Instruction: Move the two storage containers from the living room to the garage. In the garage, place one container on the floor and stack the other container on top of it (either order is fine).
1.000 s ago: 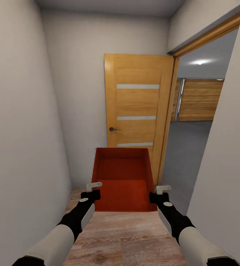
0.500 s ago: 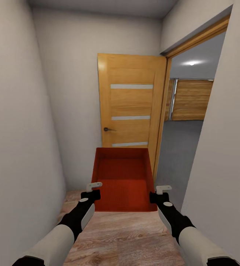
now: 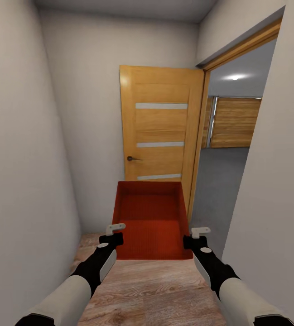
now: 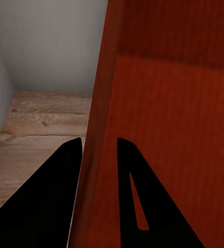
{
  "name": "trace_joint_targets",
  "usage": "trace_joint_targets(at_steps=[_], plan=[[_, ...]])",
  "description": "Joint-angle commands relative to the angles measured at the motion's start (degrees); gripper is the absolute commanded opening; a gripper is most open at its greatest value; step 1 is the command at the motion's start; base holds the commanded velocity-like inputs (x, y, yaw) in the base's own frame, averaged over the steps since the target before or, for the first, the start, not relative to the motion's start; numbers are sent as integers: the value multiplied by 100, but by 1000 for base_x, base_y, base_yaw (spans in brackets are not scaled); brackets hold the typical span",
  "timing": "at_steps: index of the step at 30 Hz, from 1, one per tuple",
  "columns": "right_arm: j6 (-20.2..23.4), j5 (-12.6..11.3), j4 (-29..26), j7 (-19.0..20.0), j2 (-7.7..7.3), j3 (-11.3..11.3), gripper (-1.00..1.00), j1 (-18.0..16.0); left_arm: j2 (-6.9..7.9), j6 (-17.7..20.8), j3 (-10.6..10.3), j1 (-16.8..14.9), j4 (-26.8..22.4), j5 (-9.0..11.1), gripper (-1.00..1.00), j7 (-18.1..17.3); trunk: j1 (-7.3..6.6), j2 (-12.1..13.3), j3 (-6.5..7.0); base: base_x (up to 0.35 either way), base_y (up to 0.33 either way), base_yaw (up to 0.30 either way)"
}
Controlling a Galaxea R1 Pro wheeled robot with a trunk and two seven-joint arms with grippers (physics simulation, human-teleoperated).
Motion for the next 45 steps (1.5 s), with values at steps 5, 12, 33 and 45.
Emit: trace_joint_targets(at_steps=[5, 12, 33, 45], plan=[[-26, 24, 5, -56, -1, -357, -100, -2, 185, 51, 222, -2, -18, -76, -100, 242, 2, -5, -1, 208, 96, 0], [-40, 26, 5, -56, 1, -359, -100, -2, 186, 54, 222, -2, -21, -75, -100, 240, 2, -5, -1, 293, 162, 0], [-44, 23, 46, -56, 1, -359, -100, -2, 175, 39, 222, -2, -28, -76, -100, 248, 2, -5, -1, 151, 76, -147], [-52, 26, 52, -56, 1, -359, -100, -2, 175, 39, 222, -2, -30, -78, -100, 248, 2, -5, -1, 0, 0, -250]])
